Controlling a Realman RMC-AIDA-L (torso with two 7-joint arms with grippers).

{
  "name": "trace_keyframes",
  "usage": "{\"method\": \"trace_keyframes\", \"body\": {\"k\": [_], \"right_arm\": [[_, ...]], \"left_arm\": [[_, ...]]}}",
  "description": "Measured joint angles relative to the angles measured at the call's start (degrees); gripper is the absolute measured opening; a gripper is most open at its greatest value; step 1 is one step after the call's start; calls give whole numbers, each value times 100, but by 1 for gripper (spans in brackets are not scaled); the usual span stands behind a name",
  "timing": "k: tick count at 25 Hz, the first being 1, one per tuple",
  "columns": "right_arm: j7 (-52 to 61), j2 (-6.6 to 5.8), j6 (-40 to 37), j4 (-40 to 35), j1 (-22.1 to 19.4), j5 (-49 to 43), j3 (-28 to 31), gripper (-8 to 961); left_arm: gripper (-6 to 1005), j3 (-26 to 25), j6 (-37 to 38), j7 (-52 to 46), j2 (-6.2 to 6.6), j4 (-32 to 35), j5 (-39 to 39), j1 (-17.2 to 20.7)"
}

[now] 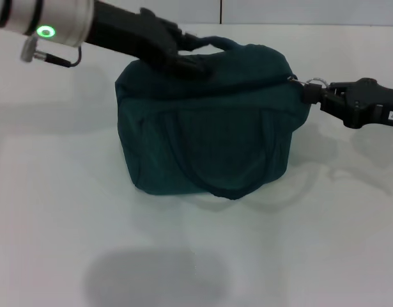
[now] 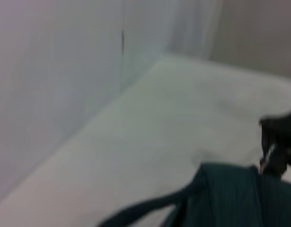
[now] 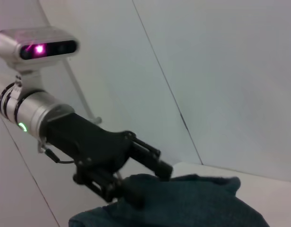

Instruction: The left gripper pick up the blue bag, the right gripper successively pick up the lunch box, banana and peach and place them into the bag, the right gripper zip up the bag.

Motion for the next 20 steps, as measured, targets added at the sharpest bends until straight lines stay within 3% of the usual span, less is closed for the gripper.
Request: {"method": "trace_keyframes", "body": {"k": [5, 15, 20], "right_arm": [[-7, 13, -8, 8, 17, 48, -3, 75], [-109, 1, 28, 78, -21, 143, -1, 76], [-115, 0, 39, 78, -24, 143, 12, 77]], "left_arm": [[590, 187, 204, -473, -64, -71, 839, -404], [533, 162, 190, -489, -107, -14, 842, -464], [299, 163, 182, -476, -131, -10, 835, -418]]}}
